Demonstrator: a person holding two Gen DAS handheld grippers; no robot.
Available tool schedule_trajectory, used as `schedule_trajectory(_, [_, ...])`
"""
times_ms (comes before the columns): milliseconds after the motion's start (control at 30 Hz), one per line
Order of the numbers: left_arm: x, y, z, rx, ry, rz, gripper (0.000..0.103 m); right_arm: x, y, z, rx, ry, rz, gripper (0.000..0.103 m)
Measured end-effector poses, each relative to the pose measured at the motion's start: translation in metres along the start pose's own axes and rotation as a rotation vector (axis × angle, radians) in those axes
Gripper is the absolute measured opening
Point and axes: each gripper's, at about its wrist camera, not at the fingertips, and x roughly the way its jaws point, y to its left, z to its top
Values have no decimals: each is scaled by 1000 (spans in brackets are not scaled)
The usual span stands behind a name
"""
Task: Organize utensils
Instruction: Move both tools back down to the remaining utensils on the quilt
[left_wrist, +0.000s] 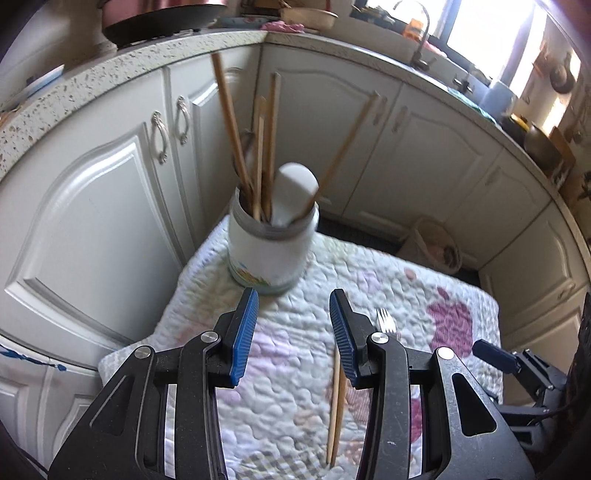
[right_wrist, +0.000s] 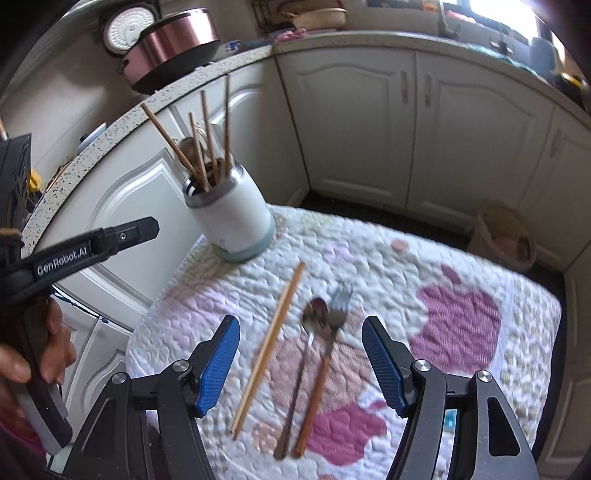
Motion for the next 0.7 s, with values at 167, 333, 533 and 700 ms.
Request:
schedule_trajectory(167, [8,-4,-15,-5,40,-27,40,-8,-22,-19,36,1,-25,66])
schedule_trajectory(333, [24,-3,-31,-33,110,-75,40,-9,-47,-42,91,-32,-40,67])
schedule_trajectory(533, [42,-1,-45,-54,170,-90,39,7,-60,-51,122,13,-51,67])
schedule_trajectory(700, [60,-6,-57,-29,217,-77,39,25,-60,-51,135,60,-48,67])
